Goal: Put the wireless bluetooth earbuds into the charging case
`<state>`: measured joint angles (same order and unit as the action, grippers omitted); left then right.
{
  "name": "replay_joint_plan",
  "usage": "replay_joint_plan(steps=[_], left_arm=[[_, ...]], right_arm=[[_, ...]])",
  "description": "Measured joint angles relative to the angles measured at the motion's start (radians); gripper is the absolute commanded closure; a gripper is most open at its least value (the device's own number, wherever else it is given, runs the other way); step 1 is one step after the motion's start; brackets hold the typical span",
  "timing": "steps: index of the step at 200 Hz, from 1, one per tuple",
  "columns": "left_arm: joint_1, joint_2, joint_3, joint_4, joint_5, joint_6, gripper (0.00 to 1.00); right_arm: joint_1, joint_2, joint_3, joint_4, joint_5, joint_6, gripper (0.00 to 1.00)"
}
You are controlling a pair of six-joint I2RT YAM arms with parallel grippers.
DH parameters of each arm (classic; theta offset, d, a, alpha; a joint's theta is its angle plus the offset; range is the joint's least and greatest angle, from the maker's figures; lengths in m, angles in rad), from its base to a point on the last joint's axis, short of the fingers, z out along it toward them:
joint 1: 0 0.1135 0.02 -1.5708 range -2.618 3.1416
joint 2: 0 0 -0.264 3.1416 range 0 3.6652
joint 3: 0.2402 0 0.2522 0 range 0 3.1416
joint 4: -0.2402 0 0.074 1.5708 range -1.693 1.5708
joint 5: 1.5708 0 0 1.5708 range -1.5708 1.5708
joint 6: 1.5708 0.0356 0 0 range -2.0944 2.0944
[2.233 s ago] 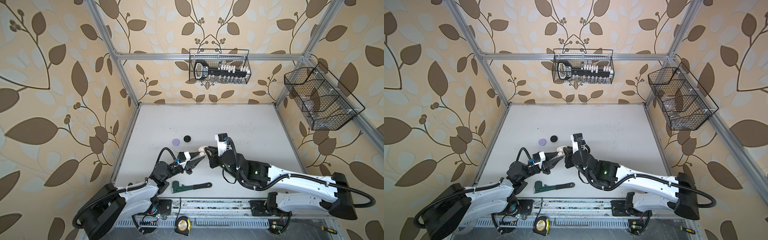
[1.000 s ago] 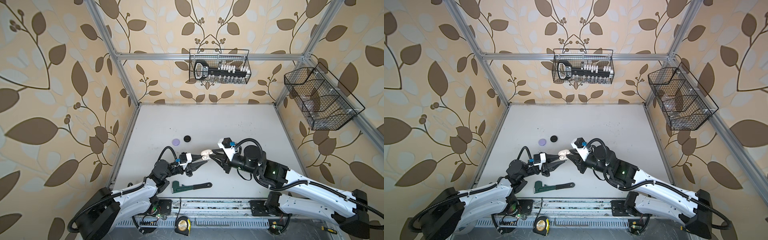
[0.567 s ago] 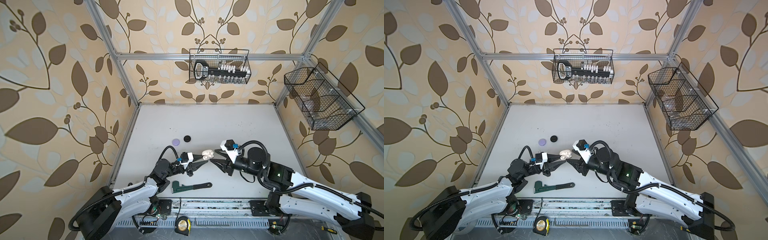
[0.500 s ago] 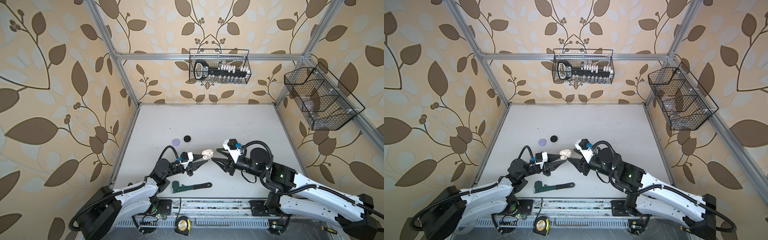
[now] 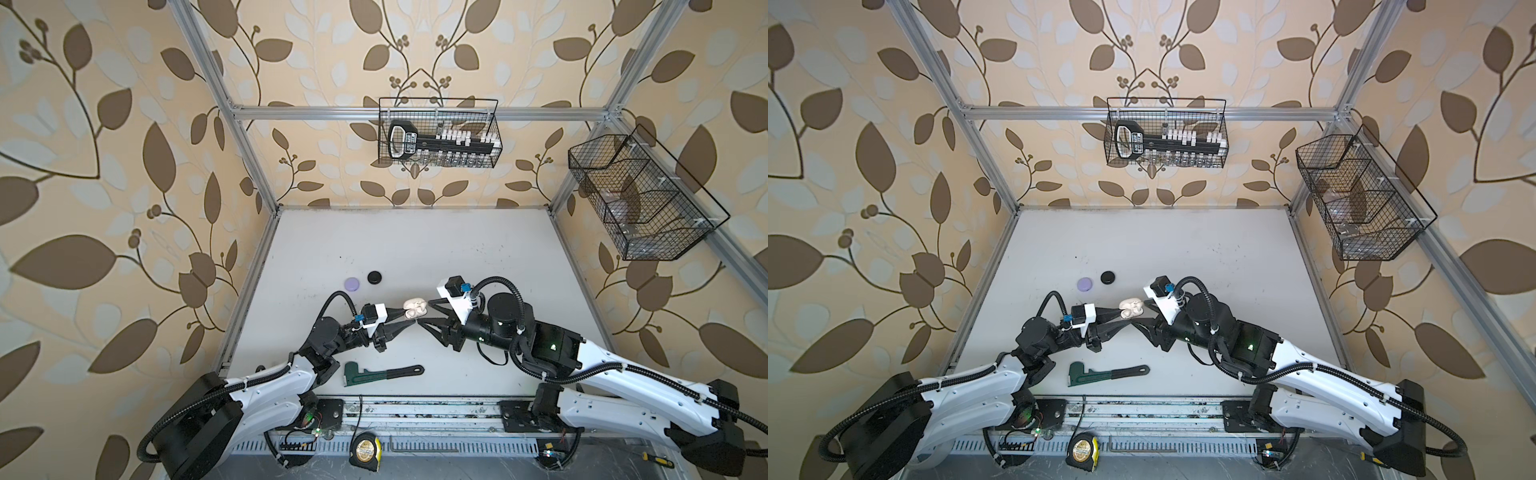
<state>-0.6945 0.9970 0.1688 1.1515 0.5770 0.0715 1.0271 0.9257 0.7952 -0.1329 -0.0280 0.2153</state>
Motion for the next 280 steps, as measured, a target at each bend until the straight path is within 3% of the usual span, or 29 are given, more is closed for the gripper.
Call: replay_joint_plan(steps=[71, 129, 184, 245, 270, 280], left_arm=[[0.002, 0.0, 0.0, -0.001, 0.0, -0.001, 1.0], [0.001, 0.0, 0.0, 0.0, 0.004, 0.0, 1.0], [0.001, -0.01, 0.0, 0.0, 0.004, 0.001, 1.0], [0.001, -0.01, 0.0, 0.0, 0.004, 0.007, 1.0], [0.001, -0.013, 0.0, -0.002, 0.0, 0.008, 1.0], [0.002, -0.016, 0.0, -0.004, -0.005, 0.01, 1.0]], right_arm=[[-0.002, 0.005, 0.0, 0.024, -0.031, -0.05, 0.44], [0.0, 0.016, 0.001, 0.022, 0.047, -0.056, 0.44], [0.027, 0.015, 0.002, 0.0, 0.13, 0.018, 0.64], [0.034, 0.095, 0.061, -0.008, 0.193, 0.098, 0.71], [0.039, 0.116, 0.08, -0.01, 0.216, 0.131, 0.9], [0.044, 0.119, 0.086, -0.013, 0.224, 0.134, 0.92]])
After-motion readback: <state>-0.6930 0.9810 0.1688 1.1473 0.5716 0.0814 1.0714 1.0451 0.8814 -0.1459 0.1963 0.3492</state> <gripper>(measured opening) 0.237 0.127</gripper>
